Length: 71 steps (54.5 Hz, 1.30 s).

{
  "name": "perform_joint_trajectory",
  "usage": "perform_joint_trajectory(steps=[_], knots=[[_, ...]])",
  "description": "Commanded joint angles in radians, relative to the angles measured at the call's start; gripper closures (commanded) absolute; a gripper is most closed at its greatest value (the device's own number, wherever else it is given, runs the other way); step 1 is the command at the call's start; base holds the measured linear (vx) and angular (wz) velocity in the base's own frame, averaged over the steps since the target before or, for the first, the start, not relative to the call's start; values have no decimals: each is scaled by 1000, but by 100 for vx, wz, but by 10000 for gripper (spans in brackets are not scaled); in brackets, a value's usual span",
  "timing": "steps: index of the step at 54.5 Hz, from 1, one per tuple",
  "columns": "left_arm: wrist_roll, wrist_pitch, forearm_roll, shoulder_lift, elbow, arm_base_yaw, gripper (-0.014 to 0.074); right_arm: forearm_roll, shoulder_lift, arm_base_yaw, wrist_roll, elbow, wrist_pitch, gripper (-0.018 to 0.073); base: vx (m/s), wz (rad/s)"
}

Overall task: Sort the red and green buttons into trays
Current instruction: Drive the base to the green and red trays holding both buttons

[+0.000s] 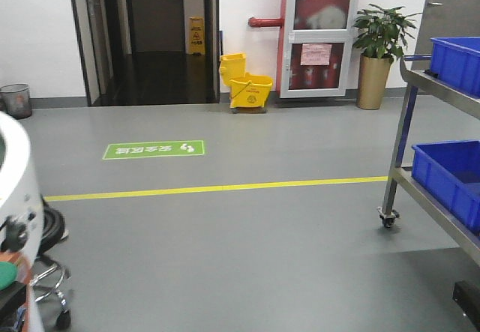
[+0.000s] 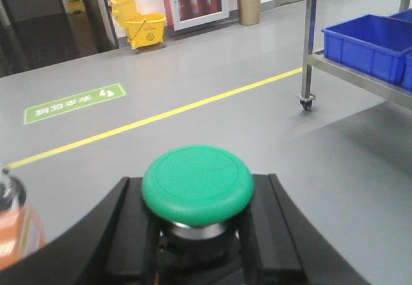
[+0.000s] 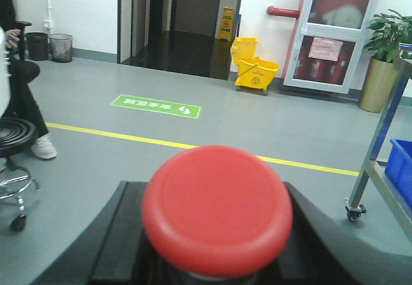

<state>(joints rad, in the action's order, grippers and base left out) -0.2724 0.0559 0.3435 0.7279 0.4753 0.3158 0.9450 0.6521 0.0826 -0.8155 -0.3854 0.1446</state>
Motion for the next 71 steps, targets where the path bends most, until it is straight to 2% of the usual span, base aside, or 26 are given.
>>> perform_joint_trajectory(steps=[1,21,71], knots=[[-9,-87,-9,-7,31,2,602,-2,-2,-4,-3,-31,48,567,58,-14],[-9,-87,-9,-7,31,2,602,-2,-2,-4,-3,-31,48,567,57,-33],[-9,-87,-9,-7,31,2,602,-2,-2,-4,-3,-31,45,567,52,-50]])
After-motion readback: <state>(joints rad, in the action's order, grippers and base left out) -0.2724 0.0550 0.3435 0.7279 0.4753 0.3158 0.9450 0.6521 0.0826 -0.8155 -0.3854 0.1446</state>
